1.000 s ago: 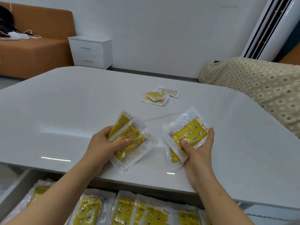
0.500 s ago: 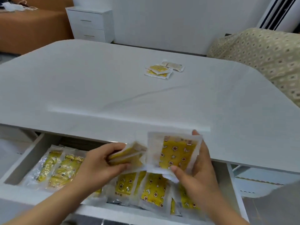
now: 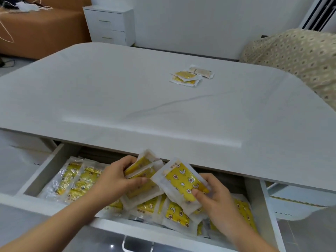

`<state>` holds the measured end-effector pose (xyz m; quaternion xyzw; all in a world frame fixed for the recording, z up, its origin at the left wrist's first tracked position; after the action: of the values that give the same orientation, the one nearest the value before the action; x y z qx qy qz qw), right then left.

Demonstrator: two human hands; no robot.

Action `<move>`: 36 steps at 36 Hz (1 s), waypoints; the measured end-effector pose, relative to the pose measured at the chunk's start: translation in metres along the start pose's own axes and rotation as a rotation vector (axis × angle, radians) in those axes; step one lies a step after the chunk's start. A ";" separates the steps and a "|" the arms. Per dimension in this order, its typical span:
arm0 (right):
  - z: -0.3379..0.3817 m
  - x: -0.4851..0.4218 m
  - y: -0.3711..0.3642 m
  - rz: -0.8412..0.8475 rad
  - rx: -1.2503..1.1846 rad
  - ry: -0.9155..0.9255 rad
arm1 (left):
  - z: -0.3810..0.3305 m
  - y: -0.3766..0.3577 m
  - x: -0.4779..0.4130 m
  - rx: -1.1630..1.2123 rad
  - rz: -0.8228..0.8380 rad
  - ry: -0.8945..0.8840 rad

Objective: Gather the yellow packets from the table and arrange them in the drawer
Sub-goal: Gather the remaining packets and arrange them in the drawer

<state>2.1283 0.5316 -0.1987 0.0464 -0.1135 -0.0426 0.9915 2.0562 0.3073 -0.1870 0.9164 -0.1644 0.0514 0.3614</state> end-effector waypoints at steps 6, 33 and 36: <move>0.001 -0.017 -0.035 0.090 0.156 -0.026 | 0.034 0.024 -0.007 -0.051 0.073 0.116; 0.002 -0.048 -0.093 0.135 0.905 -0.053 | 0.089 0.056 -0.027 -0.762 0.116 0.380; 0.001 -0.046 -0.092 0.195 1.009 -0.054 | 0.090 0.056 -0.028 -0.897 0.121 0.413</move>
<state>2.0767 0.4445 -0.2178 0.5072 -0.1495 0.1090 0.8417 2.0087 0.2153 -0.2230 0.6300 -0.1483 0.1772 0.7414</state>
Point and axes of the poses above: each hand's wrist, its own x-axis away from the middle knuckle, its own y-axis out of the back of the hand, z = x × y, the point moved 5 cm from there along -x, towards the middle knuckle, and after that the axes turned 9 degrees about -x, right-handed, at the moved point
